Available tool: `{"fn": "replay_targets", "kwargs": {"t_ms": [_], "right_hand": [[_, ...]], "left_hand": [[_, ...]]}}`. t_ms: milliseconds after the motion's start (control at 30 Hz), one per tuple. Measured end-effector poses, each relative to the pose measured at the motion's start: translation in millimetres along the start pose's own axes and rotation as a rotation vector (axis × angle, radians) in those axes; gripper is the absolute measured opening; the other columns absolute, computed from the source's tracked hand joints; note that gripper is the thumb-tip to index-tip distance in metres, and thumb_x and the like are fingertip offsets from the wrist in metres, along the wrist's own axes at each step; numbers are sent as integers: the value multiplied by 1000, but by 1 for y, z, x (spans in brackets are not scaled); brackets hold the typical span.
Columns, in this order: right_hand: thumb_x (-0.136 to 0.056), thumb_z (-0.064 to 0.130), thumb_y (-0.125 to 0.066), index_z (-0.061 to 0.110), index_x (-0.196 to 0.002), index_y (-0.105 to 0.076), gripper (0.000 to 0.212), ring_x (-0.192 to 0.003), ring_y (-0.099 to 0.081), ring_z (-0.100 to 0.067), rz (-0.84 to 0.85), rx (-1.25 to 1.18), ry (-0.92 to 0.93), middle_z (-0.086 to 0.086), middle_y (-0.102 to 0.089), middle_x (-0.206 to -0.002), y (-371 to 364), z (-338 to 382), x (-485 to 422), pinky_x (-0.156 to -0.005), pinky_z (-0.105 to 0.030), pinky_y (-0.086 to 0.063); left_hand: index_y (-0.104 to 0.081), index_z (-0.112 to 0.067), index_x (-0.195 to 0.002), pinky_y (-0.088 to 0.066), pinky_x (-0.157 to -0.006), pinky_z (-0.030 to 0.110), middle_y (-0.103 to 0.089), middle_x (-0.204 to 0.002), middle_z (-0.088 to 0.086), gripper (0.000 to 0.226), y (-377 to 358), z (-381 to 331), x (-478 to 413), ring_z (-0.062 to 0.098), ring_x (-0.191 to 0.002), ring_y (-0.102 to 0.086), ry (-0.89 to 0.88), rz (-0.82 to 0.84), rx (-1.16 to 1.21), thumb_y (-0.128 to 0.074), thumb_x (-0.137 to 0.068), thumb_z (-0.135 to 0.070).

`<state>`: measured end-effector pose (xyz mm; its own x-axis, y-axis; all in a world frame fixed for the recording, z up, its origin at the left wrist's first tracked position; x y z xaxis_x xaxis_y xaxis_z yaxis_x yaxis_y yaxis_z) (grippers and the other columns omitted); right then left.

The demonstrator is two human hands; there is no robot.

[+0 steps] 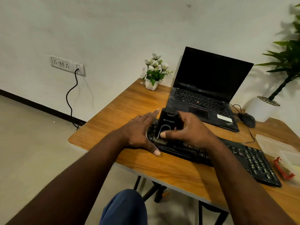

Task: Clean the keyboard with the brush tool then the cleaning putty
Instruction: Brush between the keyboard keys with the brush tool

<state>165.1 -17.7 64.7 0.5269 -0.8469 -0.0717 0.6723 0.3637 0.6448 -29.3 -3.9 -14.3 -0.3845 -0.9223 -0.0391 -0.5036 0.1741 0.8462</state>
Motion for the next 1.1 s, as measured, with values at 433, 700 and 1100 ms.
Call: {"fn": "replay_targets", "kwargs": {"t_ms": [433,700,1100], "right_hand": [[-77,27,-90,27,-122,-61,54,-99,-70,-9,-140,74,-116,10,-70,-108,6,-27,-44,-72,-16,-53],[-76,33,-90,21,-134,-59,67,-109,-67,-15,-268,246,-89,3,-70,-120,15,-30,-55,-86,-28,-56],[-79,33,-87,20,-131,-60,60,-99,-67,-14,-411,395,-164,4,-71,-116,24,-37,-34,-84,-29,-58]], "left_hand": [[28,-47,-154,-21,-124,56,-11,-173,-2,158,0,-3,2,25,-155,-16,34,-19,-58,-80,-46,-88],[26,-46,-155,-23,-123,56,-11,-173,-2,159,0,-4,2,24,-155,-16,30,-23,-52,-80,-45,-88],[20,-42,-159,-18,-125,56,-4,-174,-5,159,-1,-3,2,20,-157,-9,53,-8,-82,-71,-41,-96]]}}
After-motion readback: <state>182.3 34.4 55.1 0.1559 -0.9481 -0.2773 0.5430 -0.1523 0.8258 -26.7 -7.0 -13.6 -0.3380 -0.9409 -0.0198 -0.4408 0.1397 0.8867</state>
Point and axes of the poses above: each hand's wrist, its own x-axis away from the middle knuckle, its own y-axis out of the back of the hand, z = x × y, the point moved 4 cm from there along -x, towards the middle knuckle
